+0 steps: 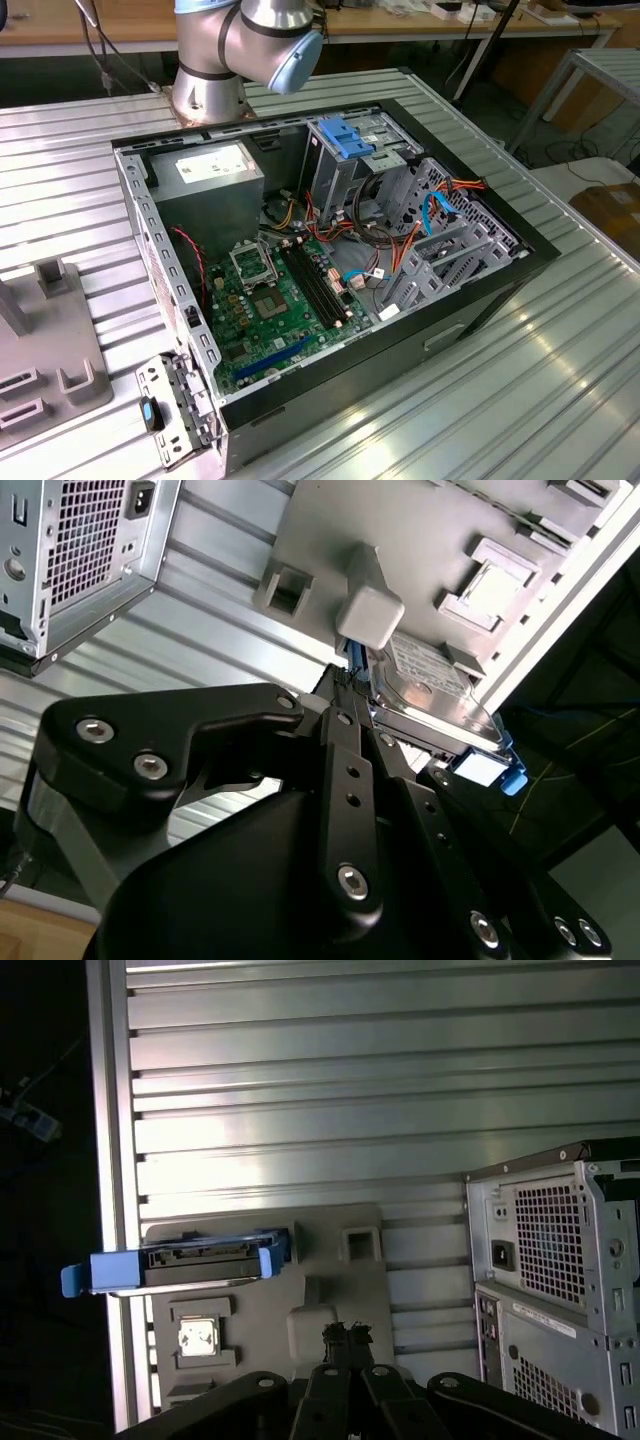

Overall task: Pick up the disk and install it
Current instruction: 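Reach for the disk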

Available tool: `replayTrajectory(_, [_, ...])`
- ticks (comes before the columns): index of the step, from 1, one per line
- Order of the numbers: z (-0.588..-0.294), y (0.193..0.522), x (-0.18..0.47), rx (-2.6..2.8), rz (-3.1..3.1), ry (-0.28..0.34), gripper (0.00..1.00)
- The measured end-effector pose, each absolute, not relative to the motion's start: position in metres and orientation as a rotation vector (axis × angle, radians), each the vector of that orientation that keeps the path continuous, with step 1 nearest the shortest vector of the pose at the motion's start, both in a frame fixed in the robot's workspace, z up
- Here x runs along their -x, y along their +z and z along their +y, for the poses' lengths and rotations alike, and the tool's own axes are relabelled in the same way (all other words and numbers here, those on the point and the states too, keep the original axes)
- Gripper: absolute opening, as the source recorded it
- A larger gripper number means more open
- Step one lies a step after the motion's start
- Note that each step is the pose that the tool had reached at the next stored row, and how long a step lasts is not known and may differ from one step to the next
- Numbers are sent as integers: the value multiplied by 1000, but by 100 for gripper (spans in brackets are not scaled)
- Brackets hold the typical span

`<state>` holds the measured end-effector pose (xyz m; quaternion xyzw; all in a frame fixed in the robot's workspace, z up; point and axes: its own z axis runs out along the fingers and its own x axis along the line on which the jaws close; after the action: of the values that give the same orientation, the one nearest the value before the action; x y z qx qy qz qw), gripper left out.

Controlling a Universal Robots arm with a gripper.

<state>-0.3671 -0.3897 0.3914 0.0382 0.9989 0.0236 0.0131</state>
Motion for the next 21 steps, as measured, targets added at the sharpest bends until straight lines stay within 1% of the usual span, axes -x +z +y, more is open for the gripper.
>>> replayTrajectory(21, [-382,391,412,-119,3112,74,11])
